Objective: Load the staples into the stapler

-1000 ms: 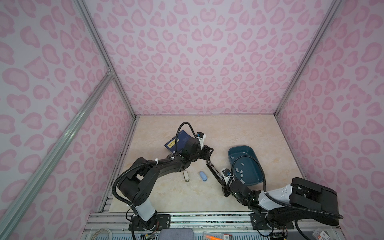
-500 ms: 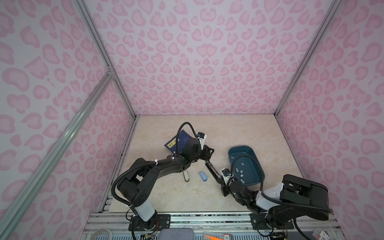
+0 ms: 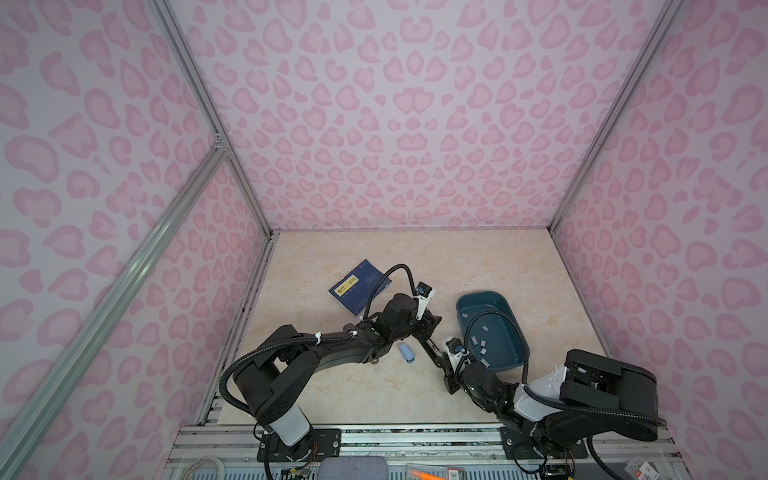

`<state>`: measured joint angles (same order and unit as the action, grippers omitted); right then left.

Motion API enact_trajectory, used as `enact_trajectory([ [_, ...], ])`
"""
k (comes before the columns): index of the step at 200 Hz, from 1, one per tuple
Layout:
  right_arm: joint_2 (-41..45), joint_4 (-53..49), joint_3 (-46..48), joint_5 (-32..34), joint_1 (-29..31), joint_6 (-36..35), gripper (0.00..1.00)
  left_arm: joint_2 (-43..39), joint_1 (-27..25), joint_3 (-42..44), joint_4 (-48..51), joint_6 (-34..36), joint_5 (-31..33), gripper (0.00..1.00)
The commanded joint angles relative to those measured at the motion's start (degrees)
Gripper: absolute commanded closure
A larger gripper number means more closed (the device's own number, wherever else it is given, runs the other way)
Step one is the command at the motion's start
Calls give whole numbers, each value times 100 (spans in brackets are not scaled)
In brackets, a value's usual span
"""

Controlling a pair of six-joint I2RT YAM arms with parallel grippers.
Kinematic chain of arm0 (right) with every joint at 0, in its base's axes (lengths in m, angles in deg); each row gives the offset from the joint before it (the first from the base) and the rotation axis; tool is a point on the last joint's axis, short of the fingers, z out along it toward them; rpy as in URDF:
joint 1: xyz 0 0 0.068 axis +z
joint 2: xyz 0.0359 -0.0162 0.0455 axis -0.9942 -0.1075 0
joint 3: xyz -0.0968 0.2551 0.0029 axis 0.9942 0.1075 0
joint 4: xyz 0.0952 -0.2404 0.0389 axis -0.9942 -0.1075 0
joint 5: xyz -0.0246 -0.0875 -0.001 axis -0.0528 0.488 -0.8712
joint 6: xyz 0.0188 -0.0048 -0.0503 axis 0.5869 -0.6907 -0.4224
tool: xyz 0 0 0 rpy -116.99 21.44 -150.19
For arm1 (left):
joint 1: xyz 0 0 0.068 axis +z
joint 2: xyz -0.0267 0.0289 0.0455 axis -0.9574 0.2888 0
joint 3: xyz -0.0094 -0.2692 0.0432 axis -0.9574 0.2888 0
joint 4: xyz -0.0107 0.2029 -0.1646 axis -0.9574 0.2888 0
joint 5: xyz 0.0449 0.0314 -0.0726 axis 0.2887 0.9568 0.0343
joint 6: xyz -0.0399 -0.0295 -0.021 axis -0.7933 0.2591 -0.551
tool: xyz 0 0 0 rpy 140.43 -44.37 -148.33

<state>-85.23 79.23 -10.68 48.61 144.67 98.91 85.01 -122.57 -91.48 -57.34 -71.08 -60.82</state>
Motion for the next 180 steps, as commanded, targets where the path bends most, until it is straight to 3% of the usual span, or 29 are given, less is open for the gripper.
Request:
enact_trajectory([
  [1,-42,435,52,80,-8,51,93,21,-124,93,164,26,-347,41],
  [42,-127,567,70,90,-7,87,95,58,-287,132,174,185,-565,35],
  [68,-171,667,94,107,-10,106,95,115,-337,164,129,188,-645,26],
  [180,-220,763,163,159,-3,151,95,-119,-328,148,296,160,0,1],
])
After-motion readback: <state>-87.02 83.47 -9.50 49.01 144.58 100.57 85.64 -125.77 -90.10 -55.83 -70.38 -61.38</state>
